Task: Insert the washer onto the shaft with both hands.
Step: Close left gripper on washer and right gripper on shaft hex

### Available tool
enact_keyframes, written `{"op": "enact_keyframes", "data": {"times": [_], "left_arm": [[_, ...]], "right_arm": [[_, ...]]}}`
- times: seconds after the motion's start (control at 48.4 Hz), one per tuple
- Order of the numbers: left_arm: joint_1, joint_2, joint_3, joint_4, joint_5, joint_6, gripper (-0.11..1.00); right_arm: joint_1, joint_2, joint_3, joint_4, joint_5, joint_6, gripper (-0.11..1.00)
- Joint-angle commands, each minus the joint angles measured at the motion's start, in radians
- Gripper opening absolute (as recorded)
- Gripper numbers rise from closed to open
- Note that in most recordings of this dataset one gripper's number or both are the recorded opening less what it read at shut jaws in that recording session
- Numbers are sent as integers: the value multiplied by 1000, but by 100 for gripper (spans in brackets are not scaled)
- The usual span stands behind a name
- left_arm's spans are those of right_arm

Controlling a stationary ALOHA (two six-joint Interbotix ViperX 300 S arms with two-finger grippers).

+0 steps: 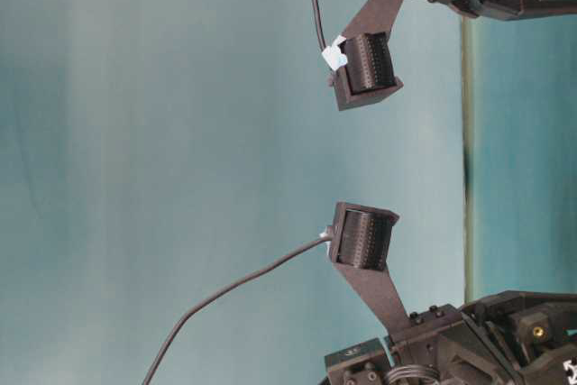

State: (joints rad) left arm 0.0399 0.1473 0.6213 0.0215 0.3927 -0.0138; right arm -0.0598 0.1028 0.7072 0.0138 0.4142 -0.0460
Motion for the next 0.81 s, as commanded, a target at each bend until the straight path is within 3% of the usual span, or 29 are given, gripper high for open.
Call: {"op": "enact_keyframes", "data": {"times": [0.0, 0.558, 0.786], "left_arm": [[2, -5, -5, 5, -2, 2, 37], [2, -9, -9, 2, 2, -6, 37], [2, -84, 5, 2, -60, -8, 37]], "right_arm": [[-12, 6, 5, -3, 9, -9, -1], [-12, 3, 3, -3, 9, -8, -1], [-12, -44, 6, -2, -26, -8, -1]]}}
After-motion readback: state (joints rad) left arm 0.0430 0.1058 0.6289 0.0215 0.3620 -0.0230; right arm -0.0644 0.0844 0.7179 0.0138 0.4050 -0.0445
